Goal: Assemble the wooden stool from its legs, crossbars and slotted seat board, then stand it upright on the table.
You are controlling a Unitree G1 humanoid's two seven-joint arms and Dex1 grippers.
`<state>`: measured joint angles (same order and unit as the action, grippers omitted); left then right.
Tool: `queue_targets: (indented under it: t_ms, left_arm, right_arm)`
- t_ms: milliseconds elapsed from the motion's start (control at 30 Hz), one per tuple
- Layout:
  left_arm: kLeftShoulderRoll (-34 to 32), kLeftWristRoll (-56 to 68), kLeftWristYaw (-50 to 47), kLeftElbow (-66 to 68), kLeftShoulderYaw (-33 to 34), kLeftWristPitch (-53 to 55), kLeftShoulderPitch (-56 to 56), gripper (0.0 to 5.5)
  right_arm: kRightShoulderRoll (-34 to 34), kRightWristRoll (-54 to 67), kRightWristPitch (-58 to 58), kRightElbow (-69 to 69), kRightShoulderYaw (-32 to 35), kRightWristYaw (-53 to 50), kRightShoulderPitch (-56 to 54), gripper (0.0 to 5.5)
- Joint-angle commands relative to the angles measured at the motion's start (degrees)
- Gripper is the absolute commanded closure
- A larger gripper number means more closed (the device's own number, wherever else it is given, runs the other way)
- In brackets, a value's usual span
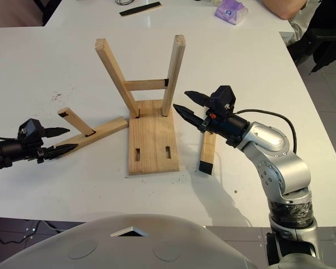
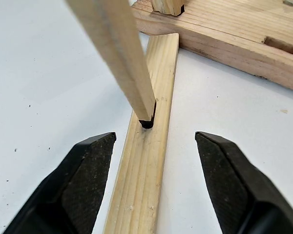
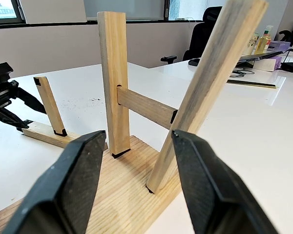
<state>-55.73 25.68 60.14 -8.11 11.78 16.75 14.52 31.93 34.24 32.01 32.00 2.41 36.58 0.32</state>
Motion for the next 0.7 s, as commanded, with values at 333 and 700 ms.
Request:
queue_targets:
  t_ms: [333, 700]
  left_arm:
    - [3.91, -7.41, 2.10, 11.82, -8.24, -2.03, -6.38, 1.64]
    - [9.57, -9.90, -1.73, 20.37, -9.28, -8.61, -11.70, 2.88]
  right_arm:
    - [0.03, -1.16, -0.11, -0.51, -1.06, 0.39, -1.06, 3.03]
    - [0.26, -1.77, 0.01, -0.57, -1.58, 0.25, -1.12, 3.03]
